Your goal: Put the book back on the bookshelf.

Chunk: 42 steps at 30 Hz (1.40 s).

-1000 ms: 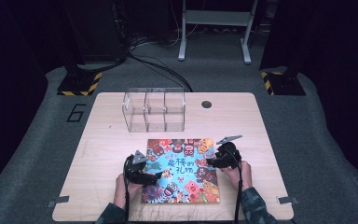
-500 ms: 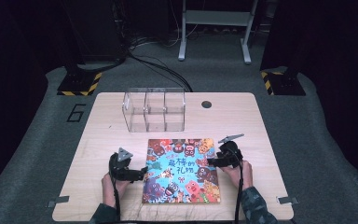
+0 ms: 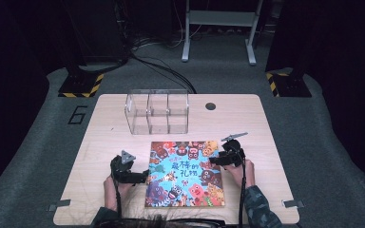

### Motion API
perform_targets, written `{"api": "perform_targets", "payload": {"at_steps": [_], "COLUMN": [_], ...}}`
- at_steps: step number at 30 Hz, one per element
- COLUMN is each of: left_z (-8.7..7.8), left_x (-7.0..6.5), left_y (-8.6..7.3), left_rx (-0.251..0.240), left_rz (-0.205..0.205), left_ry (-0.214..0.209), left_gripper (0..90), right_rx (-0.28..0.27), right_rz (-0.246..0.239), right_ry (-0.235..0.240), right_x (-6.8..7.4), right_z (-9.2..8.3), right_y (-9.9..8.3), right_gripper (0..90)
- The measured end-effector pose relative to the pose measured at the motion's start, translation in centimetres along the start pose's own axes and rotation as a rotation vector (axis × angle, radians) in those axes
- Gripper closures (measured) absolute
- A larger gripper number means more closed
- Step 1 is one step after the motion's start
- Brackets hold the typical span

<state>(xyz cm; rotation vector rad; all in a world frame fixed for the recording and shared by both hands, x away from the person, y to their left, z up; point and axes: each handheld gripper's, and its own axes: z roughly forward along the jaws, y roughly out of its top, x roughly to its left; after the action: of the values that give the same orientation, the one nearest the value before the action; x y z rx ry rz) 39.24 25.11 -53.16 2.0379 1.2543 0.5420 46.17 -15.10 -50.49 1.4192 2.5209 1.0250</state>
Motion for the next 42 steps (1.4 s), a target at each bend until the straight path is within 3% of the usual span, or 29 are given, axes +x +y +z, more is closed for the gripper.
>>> {"api": "perform_targets", "payload": {"at_steps": [2,8,19,25,42], "left_z": [0.0,0.0,-0.1,-0.1,-0.1], "left_x": [0.0,0.1,0.2,0.2,0.2], "left_y": [0.0,0.0,0.0,0.0,0.0], "left_rx": [0.002,0.001,0.007,0.007,0.019], "left_rz": [0.000,0.005,0.019,0.019,0.037], "left_ry": [-0.001,-0.003,-0.007,-0.007,-0.014], "left_gripper": [0.8,0.8,0.7,0.7,0.7], "right_rx": [0.010,0.045,0.085,0.112,0.088], "right_rz": [-0.033,-0.037,-0.026,0.014,0.058], "right_ry": [-0.023,-0.036,-0.028,-0.021,0.036], "right_x": [0.0,0.0,0.1,0.0,-0.5], "right_z": [0.3,0.3,0.2,0.3,0.3], "right_y": [0.5,1.0,1.2,1.8,2.0], "right_gripper": [38.7,38.3,40.6,40.7,37.9]}}
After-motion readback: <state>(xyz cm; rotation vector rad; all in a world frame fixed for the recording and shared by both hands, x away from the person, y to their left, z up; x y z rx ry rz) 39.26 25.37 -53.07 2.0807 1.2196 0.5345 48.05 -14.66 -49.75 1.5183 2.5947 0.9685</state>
